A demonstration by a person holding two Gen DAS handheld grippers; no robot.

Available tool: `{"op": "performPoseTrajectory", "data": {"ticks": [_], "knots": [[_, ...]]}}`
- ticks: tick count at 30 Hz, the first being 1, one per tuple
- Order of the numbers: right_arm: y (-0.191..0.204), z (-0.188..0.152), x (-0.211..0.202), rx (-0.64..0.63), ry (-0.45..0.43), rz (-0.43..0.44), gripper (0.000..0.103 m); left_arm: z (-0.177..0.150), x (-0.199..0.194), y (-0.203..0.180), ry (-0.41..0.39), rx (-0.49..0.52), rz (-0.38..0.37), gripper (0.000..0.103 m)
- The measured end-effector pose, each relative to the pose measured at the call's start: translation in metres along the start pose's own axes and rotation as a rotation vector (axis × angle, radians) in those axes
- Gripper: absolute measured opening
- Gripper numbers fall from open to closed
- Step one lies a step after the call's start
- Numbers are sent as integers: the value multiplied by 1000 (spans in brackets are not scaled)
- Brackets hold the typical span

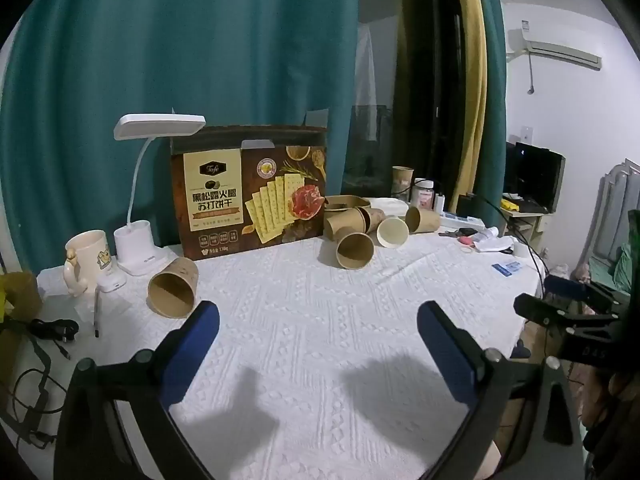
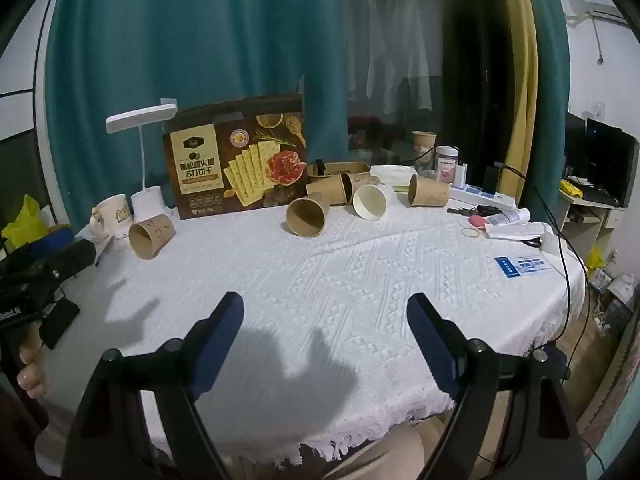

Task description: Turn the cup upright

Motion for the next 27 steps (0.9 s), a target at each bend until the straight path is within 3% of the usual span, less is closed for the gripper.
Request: {"op": "performPoseTrajectory", "data": {"ticks": [27], "knots": [[-2, 2, -5, -5, -3, -5, 82, 6, -6, -5, -12, 13, -9, 99]]}}
Point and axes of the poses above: each gripper's, at about its wrist camera, not at the fingertips, and x roughly the way its jaws point, y to its left, z to its top, the point moved 4 cm from there along x, roughly the way its jaws point, and after that the axes turned 11 degrees about x, right-handed, at the moved point
